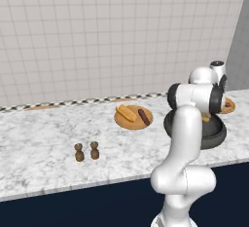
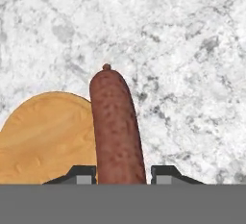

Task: Place one bun and one sausage from the bowl on each plate.

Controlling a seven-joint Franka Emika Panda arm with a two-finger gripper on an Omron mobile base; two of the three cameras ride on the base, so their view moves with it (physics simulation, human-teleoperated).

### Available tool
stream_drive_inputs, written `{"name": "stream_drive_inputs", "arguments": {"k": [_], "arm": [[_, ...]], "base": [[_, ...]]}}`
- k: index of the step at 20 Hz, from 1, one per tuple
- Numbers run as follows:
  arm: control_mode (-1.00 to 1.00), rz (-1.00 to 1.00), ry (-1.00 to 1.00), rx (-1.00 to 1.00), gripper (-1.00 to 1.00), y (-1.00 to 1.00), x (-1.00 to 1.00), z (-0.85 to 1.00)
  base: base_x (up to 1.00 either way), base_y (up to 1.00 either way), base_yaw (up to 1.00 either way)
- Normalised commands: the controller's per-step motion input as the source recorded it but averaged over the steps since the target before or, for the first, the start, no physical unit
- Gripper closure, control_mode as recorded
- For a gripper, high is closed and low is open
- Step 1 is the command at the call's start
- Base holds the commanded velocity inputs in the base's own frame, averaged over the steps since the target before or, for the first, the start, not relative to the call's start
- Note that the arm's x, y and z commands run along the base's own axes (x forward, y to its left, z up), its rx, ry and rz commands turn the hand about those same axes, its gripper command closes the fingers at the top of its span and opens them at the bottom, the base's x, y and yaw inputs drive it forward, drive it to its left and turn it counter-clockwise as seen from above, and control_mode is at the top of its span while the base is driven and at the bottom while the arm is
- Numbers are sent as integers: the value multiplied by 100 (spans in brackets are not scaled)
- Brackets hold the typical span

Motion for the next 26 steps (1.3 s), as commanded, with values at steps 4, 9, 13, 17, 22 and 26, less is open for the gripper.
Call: {"name": "stream_drive_inputs", "arguments": {"k": [4, 9, 13, 17, 22, 26], "arm": [[-100, 0, 4, 2, -100, -33, 50, -60], [-100, -3, -1, 0, -100, 1, 18, -6], [-100, -2, 0, 0, -100, 4, -16, -2], [-100, 0, 0, 1, -100, 39, -94, 19], [-100, -1, -2, 1, -100, 87, -100, 44], [-100, -3, -4, 0, -100, 100, -100, 52]], "base": [[0, 0, 0], [0, 0, 0], [0, 0, 0], [0, 0, 0], [0, 0, 0], [0, 0, 0]]}}
